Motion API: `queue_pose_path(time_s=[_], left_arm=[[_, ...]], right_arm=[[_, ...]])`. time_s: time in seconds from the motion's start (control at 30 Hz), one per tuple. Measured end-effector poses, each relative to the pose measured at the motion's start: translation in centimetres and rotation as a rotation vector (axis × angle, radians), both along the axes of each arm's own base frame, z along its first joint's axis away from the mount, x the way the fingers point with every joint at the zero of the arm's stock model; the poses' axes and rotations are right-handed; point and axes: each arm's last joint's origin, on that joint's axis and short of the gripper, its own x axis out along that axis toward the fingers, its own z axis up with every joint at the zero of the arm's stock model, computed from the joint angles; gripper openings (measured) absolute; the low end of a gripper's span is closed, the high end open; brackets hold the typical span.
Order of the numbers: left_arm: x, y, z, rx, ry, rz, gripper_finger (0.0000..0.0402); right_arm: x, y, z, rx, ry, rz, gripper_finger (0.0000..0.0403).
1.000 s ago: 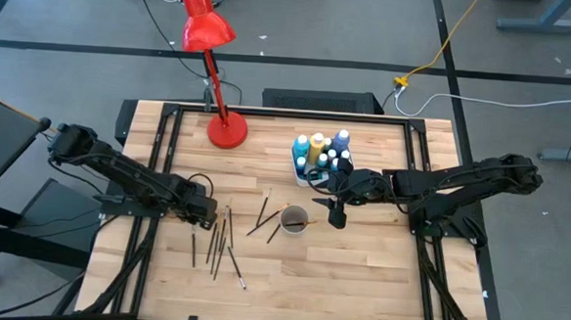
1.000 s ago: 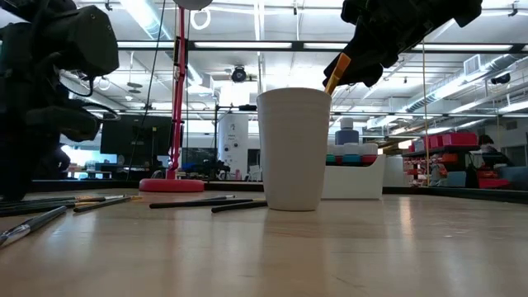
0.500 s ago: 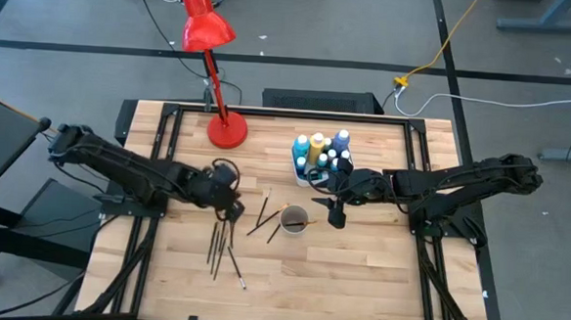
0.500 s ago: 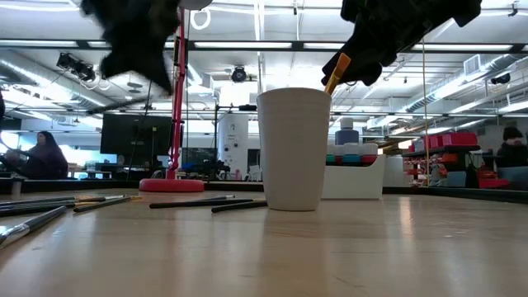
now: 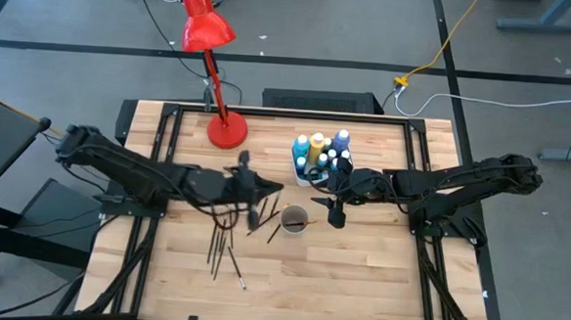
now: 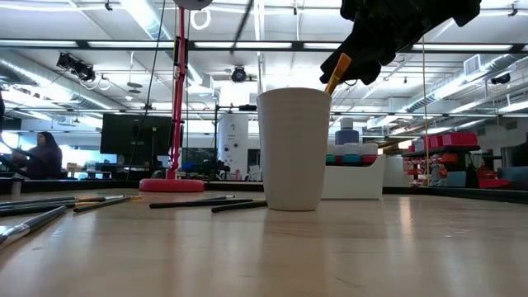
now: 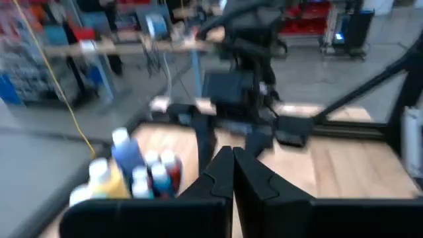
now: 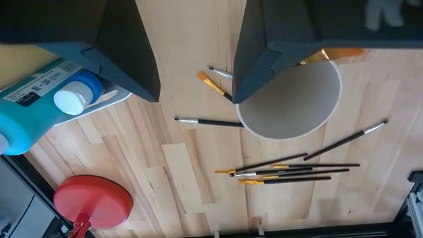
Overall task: Pick & Place Paint Supplies
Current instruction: Put the silver paint brush into the white cup
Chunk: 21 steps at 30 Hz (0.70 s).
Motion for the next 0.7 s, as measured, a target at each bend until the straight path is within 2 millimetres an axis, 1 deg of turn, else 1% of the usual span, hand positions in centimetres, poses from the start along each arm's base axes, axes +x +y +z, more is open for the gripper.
queue_pose_path(time_s=[0.17, 0.27, 0.37, 0.5, 0.7], left_arm=[[3.9, -1.1, -2.5, 0.174, -0.053, -0.042, 0.0004], [5.5, -1.5, -4.0, 0.233, -0.07, -0.051, 0.0003], [6.3, -1.6, -5.3, 0.229, -0.048, -0.036, 0.0003], [6.9, -1.7, -7.3, 0.241, 0.046, -0.019, 0.0003], [7.7, -1.9, -9.6, 0.18, 0.098, -0.015, 0.0009]], right_arm=[[0.0, 0.0, 0.0, 0.0, 0.001, 0.0, 0.0194], [0.0, 0.0, 0.0, 0.0, 0.003, 0.0, 0.0194], [0.0, 0.0, -0.1, 0.0, 0.008, 0.0, 0.0194], [-0.1, 0.0, -0.2, -0.001, 0.018, 0.0, 0.0194], [-0.1, 0.0, -0.2, -0.001, 0.024, 0.001, 0.0194]])
